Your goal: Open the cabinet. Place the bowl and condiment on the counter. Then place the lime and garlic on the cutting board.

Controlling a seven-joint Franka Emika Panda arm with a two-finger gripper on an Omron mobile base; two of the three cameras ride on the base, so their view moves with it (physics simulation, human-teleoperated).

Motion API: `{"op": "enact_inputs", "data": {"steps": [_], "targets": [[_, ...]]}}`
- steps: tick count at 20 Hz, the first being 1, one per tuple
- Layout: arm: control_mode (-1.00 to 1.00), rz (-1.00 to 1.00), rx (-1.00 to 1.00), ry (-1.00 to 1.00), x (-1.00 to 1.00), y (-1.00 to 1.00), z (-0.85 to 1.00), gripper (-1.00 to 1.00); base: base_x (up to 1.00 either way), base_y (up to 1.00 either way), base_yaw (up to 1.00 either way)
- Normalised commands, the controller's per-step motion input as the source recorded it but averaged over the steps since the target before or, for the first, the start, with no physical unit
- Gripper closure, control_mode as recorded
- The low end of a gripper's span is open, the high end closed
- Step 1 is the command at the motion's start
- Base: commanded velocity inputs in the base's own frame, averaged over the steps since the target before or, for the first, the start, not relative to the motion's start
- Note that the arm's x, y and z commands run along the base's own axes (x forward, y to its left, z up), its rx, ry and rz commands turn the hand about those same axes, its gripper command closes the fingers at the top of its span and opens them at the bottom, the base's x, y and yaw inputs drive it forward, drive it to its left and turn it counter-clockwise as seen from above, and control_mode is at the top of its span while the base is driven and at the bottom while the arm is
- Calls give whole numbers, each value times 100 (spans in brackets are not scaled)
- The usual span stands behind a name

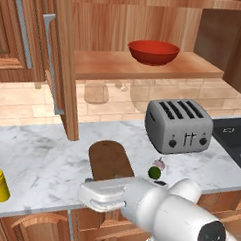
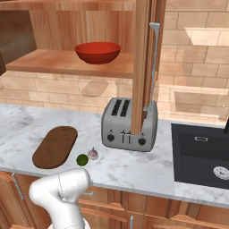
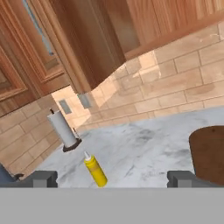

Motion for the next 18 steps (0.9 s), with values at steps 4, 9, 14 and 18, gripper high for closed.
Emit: {"op": "enact_inputs", "data": {"steps": [4, 9, 14, 18], "targets": [[-100, -12, 0, 2, -14, -67, 51, -100, 0, 0, 0], [-100, -13, 0, 0, -1, -53, 51, -100, 0, 0, 0], [-100, -11, 0, 1, 0, -46, 49, -100, 0, 0, 0], [-100, -3, 1, 1, 0, -48, 39, -100, 0, 0, 0]]}}
